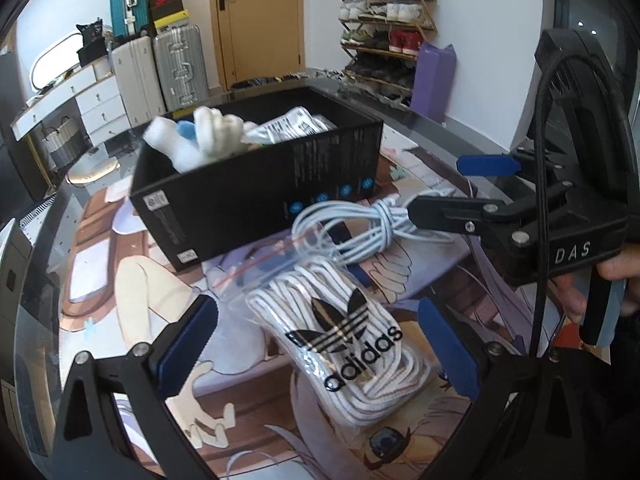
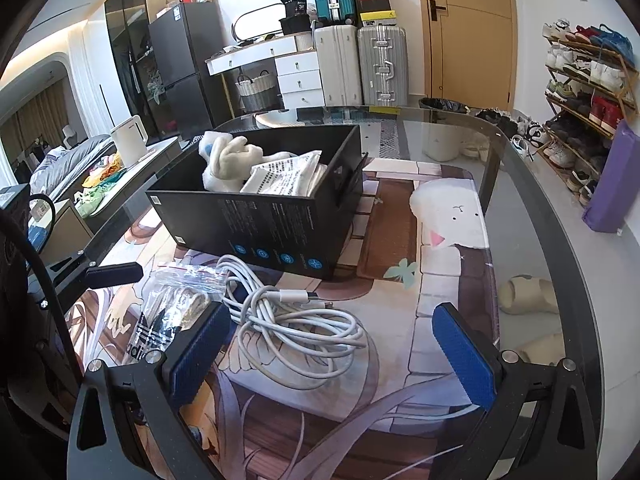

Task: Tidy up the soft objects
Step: 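Move the left tool to the adidas lace bag while the right tool moves to the white cable coil, then grasp the adidas lace bag with the left tool while the right tool grasps the white cable coil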

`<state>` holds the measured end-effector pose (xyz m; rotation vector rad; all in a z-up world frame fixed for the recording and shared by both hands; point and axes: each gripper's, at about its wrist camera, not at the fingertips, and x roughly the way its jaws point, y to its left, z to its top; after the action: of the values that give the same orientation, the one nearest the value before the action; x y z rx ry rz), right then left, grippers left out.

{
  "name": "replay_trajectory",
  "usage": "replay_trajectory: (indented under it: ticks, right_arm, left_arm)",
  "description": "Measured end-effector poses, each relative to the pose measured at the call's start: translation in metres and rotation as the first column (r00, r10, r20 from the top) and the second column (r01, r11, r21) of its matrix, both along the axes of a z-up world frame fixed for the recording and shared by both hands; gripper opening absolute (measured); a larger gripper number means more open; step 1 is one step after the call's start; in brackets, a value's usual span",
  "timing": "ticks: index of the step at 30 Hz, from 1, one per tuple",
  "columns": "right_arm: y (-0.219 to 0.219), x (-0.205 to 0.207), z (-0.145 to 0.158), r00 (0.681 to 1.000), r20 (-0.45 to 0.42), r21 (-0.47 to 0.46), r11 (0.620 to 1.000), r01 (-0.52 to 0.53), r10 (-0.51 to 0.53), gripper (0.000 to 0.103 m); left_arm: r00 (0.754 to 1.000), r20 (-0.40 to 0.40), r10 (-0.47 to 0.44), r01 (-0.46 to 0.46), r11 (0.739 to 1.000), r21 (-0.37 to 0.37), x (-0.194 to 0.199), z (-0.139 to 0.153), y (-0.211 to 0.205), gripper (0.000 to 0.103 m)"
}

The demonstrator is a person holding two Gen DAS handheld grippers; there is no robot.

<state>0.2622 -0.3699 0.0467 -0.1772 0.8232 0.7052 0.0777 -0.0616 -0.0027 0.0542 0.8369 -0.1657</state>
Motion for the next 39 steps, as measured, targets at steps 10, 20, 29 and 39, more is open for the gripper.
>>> replay_trajectory:
  ticks: [10, 20, 29, 39]
  right_arm:
    - [0.006, 0.0, -0.012, 0.999, -0.033, -0.035, 0.999, -0.017, 0.016, 0.102]
    - [-0.007, 0.002, -0.018, 0.999, -0.039, -0.051, 0.999, 0.018, -0.02, 0.102]
    - [0.005, 0.003, -0.021, 0.996, -0.089, -0.022, 1.0, -0.001, -0.001, 0.102]
    - [0.02, 0.013, -0.026, 0.988, -0.15, -0.004, 0.999, 0.033, -0.033, 0.102]
  left_arm:
    - [0.998, -0.038, 0.057, -0.056, 0.998, 0.025, 0.008, -0.006, 0.012, 0.101]
    - [0.987, -0.039, 0.153, -0.152, 0.988, 0.027, 0.012, -0.007, 0.044, 0.101]
    - [0.989, -0.057, 0.139, -0.138, 0.99, 0.031, 0.016, -0.012, 0.046, 0.101]
    - [0.987, -0.095, 0.129, -0.127, 0.991, 0.027, 0.021, -0.019, 0.043, 0.101]
